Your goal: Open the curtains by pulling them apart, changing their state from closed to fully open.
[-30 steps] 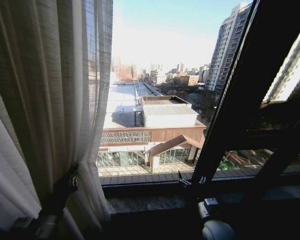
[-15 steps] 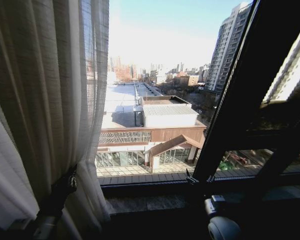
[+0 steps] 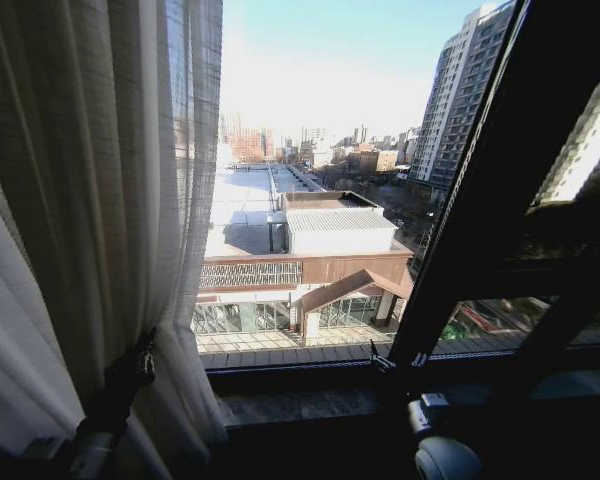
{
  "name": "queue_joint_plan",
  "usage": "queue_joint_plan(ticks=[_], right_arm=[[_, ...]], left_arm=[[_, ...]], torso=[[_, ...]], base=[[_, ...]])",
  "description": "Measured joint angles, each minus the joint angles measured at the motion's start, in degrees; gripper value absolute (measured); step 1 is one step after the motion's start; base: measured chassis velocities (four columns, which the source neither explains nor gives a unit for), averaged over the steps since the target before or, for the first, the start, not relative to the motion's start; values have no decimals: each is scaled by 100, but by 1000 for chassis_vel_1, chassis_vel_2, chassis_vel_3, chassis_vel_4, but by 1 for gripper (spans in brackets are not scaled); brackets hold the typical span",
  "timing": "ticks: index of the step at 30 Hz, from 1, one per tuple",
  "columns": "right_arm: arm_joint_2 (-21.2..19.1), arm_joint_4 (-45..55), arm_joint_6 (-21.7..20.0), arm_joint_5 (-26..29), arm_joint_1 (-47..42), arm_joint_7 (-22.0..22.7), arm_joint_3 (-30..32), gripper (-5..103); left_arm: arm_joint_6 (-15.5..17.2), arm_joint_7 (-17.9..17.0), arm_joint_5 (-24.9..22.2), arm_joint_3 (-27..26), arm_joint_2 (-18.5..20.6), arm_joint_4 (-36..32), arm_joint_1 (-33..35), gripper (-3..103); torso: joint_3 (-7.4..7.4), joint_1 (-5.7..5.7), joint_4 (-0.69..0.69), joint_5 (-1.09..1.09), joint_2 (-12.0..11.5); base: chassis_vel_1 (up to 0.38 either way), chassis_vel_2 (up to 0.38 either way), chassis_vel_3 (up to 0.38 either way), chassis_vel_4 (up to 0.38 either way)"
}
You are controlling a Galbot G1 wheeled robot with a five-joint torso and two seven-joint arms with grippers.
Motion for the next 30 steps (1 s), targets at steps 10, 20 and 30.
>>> queue_joint_plan(ticks=[10,20,30], right_arm=[[-14,-34,31,4,110,3,-84,100],[-30,-50,31,-10,219,-8,-174,100],[-30,-98,31,-40,261,-35,-271,100]], left_arm=[[99,-79,-43,-112,-14,60,-109,0],[233,-187,-834,-1362,209,526,-233,0],[203,-471,-1367,-2594,655,1426,-209,0]], torso=[[0,1,0,0,0],[0,0,0,-2,0],[0,0,0,-2,0]], base=[[18,18,-16,-14],[0,0,0,0],[0,0,0,0]])
